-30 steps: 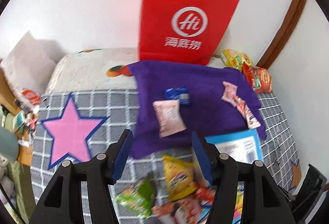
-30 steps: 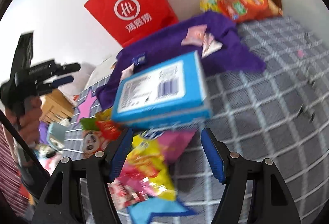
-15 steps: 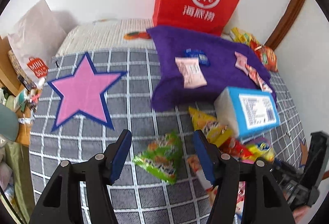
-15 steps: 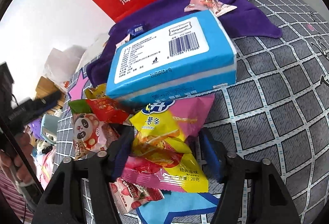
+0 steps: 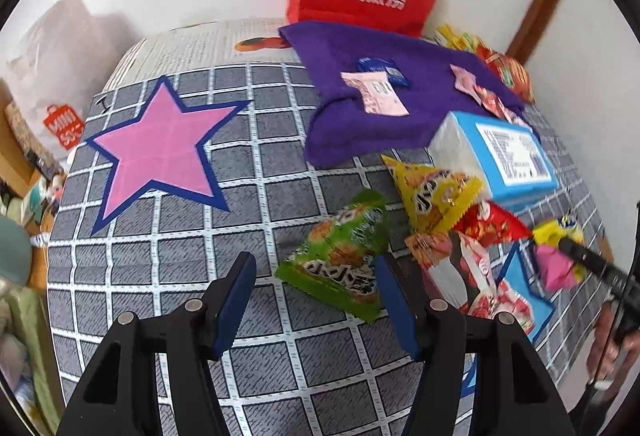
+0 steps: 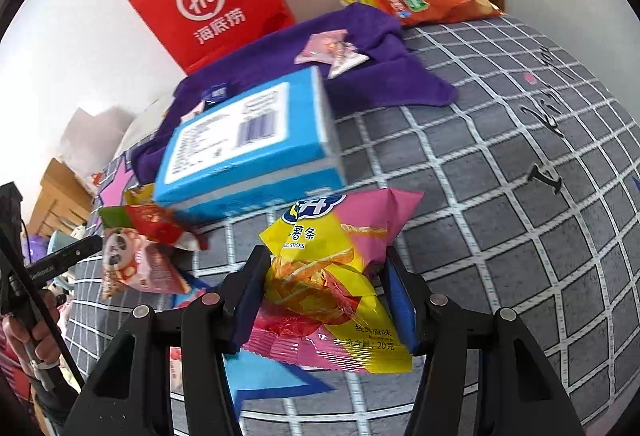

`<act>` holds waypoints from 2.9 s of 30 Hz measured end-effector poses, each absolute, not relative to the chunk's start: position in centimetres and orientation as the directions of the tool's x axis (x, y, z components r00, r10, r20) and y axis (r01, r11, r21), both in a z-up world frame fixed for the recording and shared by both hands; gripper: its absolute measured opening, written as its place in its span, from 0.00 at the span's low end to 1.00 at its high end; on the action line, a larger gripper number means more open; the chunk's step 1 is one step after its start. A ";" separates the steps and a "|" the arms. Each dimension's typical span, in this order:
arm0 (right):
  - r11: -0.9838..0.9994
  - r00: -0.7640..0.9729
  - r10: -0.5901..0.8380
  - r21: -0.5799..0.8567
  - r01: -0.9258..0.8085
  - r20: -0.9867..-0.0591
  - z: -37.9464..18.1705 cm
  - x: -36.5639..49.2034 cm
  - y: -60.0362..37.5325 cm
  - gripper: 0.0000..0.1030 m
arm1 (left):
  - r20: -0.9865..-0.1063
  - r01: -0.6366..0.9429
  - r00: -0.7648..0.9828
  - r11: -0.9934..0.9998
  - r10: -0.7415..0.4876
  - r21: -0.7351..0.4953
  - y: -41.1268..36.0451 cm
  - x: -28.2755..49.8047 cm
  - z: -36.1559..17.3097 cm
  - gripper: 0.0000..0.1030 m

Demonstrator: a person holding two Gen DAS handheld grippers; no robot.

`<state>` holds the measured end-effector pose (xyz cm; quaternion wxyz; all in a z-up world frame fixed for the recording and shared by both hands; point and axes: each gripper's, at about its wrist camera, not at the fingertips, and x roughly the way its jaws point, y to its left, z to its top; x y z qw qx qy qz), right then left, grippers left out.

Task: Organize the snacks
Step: 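Grasp the green snack bag with the left tool while the right grasps the yellow-pink chip bag, then carry the green bag and yellow-pink chip bag over the purple towel with both tools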

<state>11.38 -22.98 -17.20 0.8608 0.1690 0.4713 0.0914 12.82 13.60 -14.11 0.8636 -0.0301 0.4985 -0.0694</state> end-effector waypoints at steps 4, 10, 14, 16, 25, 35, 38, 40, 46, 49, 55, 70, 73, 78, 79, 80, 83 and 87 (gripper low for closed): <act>0.923 0.550 0.328 0.384 -0.015 -0.768 -17.4 11.4 -23.2 0.55 | -0.864 0.118 0.484 0.989 -0.136 -0.090 12.7 13.2 -15.1 0.58; 0.924 0.569 0.321 0.383 -0.011 -0.757 -17.7 11.8 -23.6 0.55 | -0.865 0.165 0.477 0.983 -0.156 -0.086 11.4 14.1 -16.0 0.58; 0.921 0.573 0.323 0.390 -0.007 -0.753 -18.1 12.0 -23.8 0.55 | -0.858 0.176 0.494 0.982 -0.143 -0.063 10.8 14.7 -16.2 0.58; 0.922 0.574 0.320 0.386 -0.008 -0.754 -18.2 12.1 -23.7 0.55 | -0.855 0.181 0.496 0.981 -0.148 -0.065 10.7 15.1 -16.3 0.58; 0.924 0.570 0.321 0.383 -0.011 -0.756 -18.5 12.3 -23.5 0.55 | -0.844 0.189 0.511 0.979 -0.166 -0.078 10.6 15.7 -16.5 0.52; 0.922 0.549 0.342 0.384 -0.041 -0.762 -19.1 12.1 -23.2 0.55 | -0.837 0.151 0.534 0.988 -0.116 -0.040 12.1 12.9 -15.7 0.41; 0.928 0.550 0.332 0.369 -0.045 -0.767 -19.0 12.0 -23.0 0.54 | -0.841 0.144 0.529 0.989 -0.110 -0.038 12.7 12.1 -15.6 0.42; 0.931 0.551 0.325 0.363 -0.043 -0.769 -19.0 11.8 -23.0 0.54 | -0.838 0.136 0.535 0.990 -0.108 -0.041 13.1 11.6 -15.4 0.42; 0.927 0.556 0.324 0.373 -0.027 -0.766 -18.5 11.5 -23.8 0.52 | -0.817 0.131 0.558 0.988 -0.145 -0.086 13.8 10.7 -13.8 0.42; 0.926 0.565 0.324 0.378 -0.023 -0.759 -17.9 11.1 -24.4 0.51 | -0.809 0.130 0.570 0.988 -0.144 -0.085 13.6 10.8 -12.8 0.42; 0.927 0.594 0.323 0.372 -0.043 -0.737 -15.6 10.6 -25.1 0.51 | -0.787 0.135 0.594 0.985 -0.164 -0.103 13.0 11.0 -10.6 0.41; 0.953 0.706 0.292 0.259 -0.157 -0.645 -5.9 14.9 -23.5 0.51 | -0.758 0.075 0.634 0.988 -0.153 -0.137 11.8 15.0 -5.4 0.42; 0.952 0.712 0.298 0.247 -0.179 -0.636 -4.3 17.1 -22.6 0.51 | -0.749 0.070 0.644 0.987 -0.153 -0.142 11.6 16.2 -4.3 0.41; 0.952 0.708 0.306 0.212 -0.220 -0.636 -2.5 20.8 -20.4 0.51 | -0.738 0.060 0.659 0.988 -0.144 -0.139 10.9 18.7 -2.9 0.41; 0.952 0.707 0.306 0.207 -0.225 -0.638 -2.2 21.4 -20.0 0.51 | -0.738 0.059 0.659 0.989 -0.143 -0.139 10.7 19.1 -2.8 0.42; 0.951 0.706 0.309 0.204 -0.232 -0.637 -2.0 21.8 -19.7 0.51 | -0.739 0.057 0.659 0.989 -0.141 -0.139 10.5 19.7 -2.7 0.41; 0.946 0.698 0.323 0.199 -0.256 -0.639 -1.7 23.6 -18.6 0.51 | -0.741 0.051 0.657 0.989 -0.138 -0.140 10.1 21.2 -2.6 0.42; 0.940 0.689 0.338 0.189 -0.285 -0.641 -1.1 26.4 -17.3 0.51 | -0.748 0.042 0.650 0.989 -0.135 -0.142 9.6 23.0 -2.9 0.42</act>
